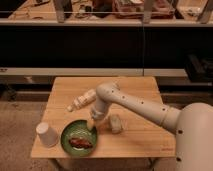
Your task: Drag the ceramic bowl in a circle
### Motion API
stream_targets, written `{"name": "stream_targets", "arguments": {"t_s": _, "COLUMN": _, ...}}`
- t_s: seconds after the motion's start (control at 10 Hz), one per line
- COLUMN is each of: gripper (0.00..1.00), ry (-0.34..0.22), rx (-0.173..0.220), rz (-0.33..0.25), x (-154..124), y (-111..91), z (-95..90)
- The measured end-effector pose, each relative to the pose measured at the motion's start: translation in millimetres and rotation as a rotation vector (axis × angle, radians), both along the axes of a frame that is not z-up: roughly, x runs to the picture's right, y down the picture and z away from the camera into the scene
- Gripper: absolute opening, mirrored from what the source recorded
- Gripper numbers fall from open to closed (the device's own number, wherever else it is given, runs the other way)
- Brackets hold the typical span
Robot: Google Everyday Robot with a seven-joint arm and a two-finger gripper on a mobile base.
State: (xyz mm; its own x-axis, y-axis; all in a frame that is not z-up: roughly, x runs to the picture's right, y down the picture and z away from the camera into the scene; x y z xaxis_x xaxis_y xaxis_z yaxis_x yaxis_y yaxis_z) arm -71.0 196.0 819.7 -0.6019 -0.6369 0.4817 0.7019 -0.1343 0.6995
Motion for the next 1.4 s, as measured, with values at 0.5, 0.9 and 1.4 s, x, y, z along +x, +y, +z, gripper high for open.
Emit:
{"name": "stream_targets", "arguments": {"t_s": 0.5, "gripper": 0.0, "ry": 0.023, "rx": 0.047, "rz": 0.013, "x": 2.8, "y": -29.0, "z": 25.9}}
{"name": "stream_targets", "arguments": {"t_s": 0.9, "gripper": 0.0, "ry": 0.109, "rx": 0.115, "rz": 0.06, "x": 36.3, "y": -83.7, "z": 51.2}}
{"name": "stream_targets", "arguments": {"t_s": 1.4, "gripper": 0.0, "ry": 0.328, "rx": 0.188, "rz": 0.074, "x": 157.9, "y": -122.0, "z": 43.8}}
